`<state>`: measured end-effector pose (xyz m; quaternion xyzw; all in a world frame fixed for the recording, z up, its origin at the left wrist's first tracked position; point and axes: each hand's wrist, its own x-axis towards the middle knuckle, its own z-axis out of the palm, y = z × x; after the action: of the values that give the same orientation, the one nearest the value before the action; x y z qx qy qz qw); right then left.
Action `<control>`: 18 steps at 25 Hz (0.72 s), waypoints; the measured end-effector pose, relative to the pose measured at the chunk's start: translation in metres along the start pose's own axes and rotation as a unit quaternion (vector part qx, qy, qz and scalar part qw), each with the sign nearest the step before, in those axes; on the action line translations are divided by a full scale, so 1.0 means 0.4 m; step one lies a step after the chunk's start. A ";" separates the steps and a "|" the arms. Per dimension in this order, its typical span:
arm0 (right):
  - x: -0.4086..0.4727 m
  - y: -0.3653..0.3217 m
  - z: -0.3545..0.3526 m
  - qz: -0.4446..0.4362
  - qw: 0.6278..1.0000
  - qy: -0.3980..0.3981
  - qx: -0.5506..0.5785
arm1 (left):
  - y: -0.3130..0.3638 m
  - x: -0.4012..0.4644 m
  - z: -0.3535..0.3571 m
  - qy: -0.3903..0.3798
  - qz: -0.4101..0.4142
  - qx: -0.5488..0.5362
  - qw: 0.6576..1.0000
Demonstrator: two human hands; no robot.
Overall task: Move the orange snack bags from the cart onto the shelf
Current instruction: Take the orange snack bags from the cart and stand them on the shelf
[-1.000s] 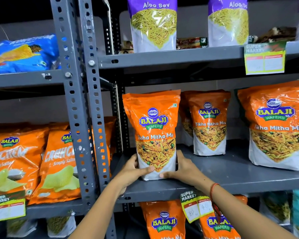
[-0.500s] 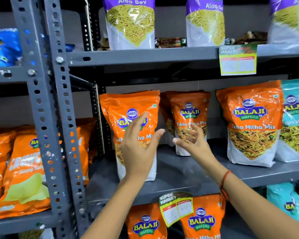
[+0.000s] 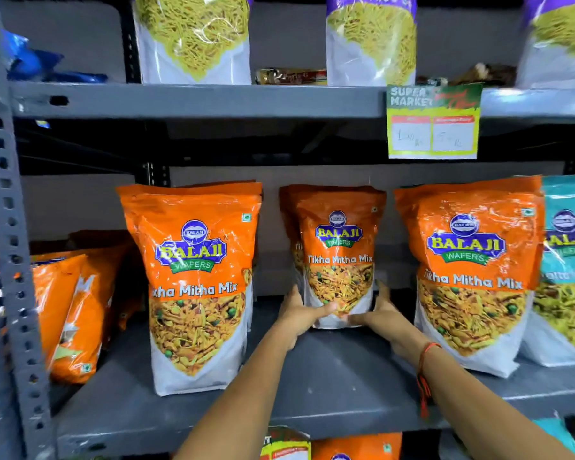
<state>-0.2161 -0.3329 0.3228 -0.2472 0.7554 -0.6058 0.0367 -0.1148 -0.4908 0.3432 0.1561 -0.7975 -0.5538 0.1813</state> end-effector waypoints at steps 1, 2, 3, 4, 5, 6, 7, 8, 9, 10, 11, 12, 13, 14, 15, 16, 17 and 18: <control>0.013 0.007 -0.001 0.004 1.000 -0.006 0.000 | -0.009 0.018 0.001 -0.008 -0.017 -0.004 1.000; 0.024 0.010 -0.003 0.005 1.000 -0.010 0.003 | -0.018 0.035 0.003 -0.013 -0.021 -0.018 1.000; 0.031 0.013 -0.004 0.005 1.000 -0.013 0.006 | -0.026 0.047 0.005 -0.015 -0.017 -0.034 0.999; 0.037 0.016 -0.005 0.004 1.000 -0.015 0.009 | -0.031 0.056 0.007 -0.014 -0.008 -0.048 0.999; 0.040 0.020 -0.007 0.003 1.000 -0.013 0.011 | -0.035 0.060 0.011 -0.012 0.001 -0.057 0.998; 0.042 0.022 -0.009 0.001 1.000 -0.008 0.011 | -0.038 0.062 0.013 -0.012 0.013 -0.065 0.998; 0.041 0.022 -0.011 -0.002 1.000 -0.001 0.010 | -0.039 0.063 0.013 -0.010 0.021 -0.070 0.997; 0.038 0.023 -0.012 -0.004 1.000 0.003 0.008 | -0.039 0.060 0.012 -0.007 0.026 -0.069 0.997; 0.035 0.021 -0.011 -0.008 1.000 0.006 0.005 | -0.037 0.055 0.010 -0.002 0.029 -0.068 0.997; 0.029 0.018 -0.009 -0.013 1.000 0.006 0.001 | -0.037 0.049 0.006 0.003 0.029 -0.067 0.997; 0.022 0.015 -0.005 -0.018 1.000 0.006 -0.001 | -0.036 0.041 0.001 0.006 0.030 -0.066 0.997; 0.015 0.012 -0.002 -0.022 1.000 0.005 -0.003 | -0.036 0.034 -0.005 0.009 0.032 -0.064 0.997; 0.009 0.009 0.002 -0.026 1.000 0.003 -0.001 | -0.036 0.027 -0.012 0.012 0.034 -0.059 0.998; 0.001 0.008 0.006 -0.029 1.000 0.001 0.001 | -0.039 0.021 -0.018 0.013 0.037 -0.056 0.998; -0.003 0.006 0.008 -0.034 0.999 -0.002 0.001 | -0.039 0.017 -0.022 0.012 0.040 -0.057 0.998; -0.010 0.005 0.012 -0.036 0.999 -0.005 0.001 | -0.041 0.007 -0.025 0.012 0.039 -0.057 0.998; -0.015 0.004 0.015 -0.037 0.999 -0.007 0.000 | -0.044 0.002 -0.027 0.014 0.038 -0.056 0.998; -0.020 0.005 0.017 -0.036 0.999 -0.006 -0.004 | -0.047 -0.002 -0.027 0.017 0.037 -0.056 0.998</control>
<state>-0.2072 -0.3352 0.3174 -0.2781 0.7478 -0.6026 0.0182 -0.1080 -0.5056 0.3289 0.1253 -0.7675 -0.5877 0.2234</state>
